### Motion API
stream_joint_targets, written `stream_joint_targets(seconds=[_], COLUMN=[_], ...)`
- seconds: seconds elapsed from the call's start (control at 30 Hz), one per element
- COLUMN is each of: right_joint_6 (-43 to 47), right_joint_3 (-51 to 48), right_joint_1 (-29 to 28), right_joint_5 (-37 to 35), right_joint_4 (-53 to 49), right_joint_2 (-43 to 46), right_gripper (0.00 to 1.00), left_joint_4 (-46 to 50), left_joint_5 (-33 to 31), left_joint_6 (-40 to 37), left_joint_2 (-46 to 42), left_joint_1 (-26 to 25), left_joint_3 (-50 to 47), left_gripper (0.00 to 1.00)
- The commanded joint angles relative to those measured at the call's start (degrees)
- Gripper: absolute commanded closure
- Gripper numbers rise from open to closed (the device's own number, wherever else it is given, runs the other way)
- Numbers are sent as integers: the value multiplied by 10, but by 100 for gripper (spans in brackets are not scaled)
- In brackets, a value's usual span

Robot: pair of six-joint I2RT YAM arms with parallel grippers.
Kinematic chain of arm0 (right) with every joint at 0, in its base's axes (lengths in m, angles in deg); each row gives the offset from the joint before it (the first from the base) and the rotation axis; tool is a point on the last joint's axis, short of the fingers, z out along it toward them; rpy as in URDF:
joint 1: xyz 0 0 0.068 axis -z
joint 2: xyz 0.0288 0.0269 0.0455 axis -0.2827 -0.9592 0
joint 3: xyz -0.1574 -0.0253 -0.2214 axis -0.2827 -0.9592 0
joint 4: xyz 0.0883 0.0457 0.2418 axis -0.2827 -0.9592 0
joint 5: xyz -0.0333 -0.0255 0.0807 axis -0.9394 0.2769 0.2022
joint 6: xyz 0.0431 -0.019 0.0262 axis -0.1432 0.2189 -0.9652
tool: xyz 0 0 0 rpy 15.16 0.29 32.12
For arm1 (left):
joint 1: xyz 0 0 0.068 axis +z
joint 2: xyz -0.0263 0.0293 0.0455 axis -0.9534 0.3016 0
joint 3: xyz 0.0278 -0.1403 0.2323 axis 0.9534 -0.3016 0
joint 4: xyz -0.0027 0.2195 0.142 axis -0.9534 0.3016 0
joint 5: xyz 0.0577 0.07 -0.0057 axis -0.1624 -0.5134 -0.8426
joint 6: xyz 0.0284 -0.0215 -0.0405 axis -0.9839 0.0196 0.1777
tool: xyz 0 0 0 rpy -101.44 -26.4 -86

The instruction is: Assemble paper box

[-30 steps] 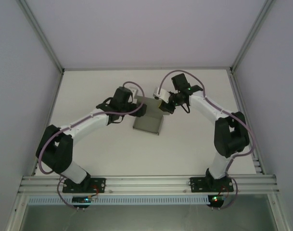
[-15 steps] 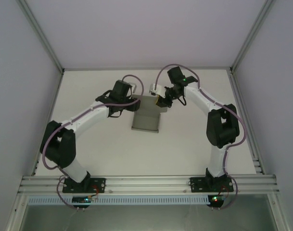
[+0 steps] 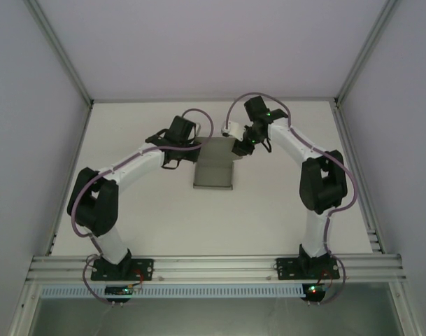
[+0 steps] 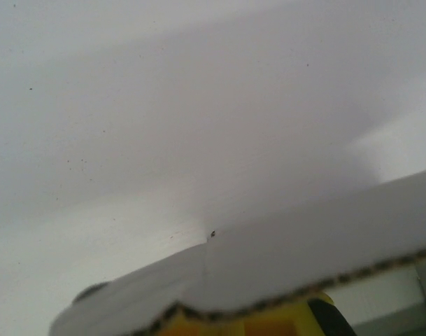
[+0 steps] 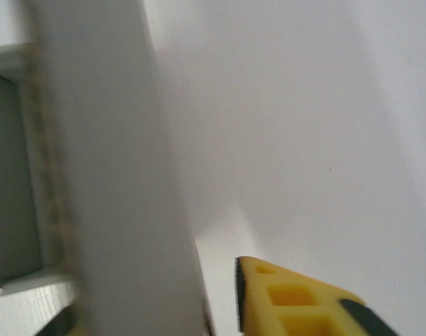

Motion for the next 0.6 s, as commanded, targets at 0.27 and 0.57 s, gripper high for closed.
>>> stream_joint_targets(seconds=[0.27, 0.57], right_joint_6=[-240, -640], right_joint_3=[44, -1], right_joint_1=[-39, -95], right_joint_5=[-111, -292], right_joint_4=[1, 168], right_joint_2=[16, 23], right_gripper=[100, 100], left_joint_4=[-11, -111], left_joint_5=[-64, -137], left_joint_6=[77, 187], left_joint_2=[0, 16], left_joint_1=[-10, -25], left_joint_3=[23, 18], left_gripper=[100, 100])
